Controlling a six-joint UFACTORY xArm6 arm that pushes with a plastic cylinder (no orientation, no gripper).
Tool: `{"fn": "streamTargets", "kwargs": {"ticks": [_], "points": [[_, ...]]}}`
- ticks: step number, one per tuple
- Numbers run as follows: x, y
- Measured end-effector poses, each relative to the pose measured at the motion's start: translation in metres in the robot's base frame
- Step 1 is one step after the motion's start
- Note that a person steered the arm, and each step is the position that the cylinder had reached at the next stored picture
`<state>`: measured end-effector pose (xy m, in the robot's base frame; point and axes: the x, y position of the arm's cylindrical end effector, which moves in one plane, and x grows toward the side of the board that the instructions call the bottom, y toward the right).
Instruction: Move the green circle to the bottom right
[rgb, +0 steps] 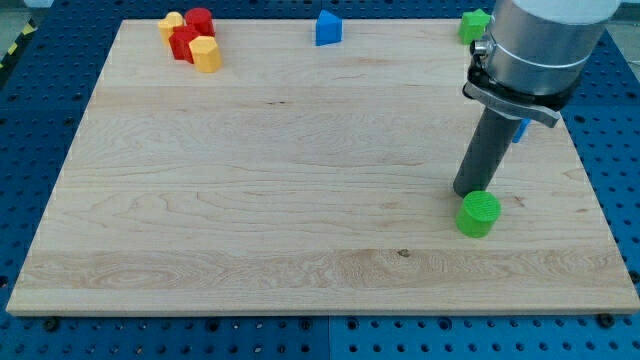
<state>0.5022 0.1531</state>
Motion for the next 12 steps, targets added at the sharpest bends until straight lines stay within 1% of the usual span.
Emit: {"fn": "streamTargets", "kwargs": {"ticks": [1,7,8,10,12], "points": [[0.009,-0.022],[0.054,-0.023],[0.054,-0.018],[0.054,0.028],[0.051,0.032]]}}
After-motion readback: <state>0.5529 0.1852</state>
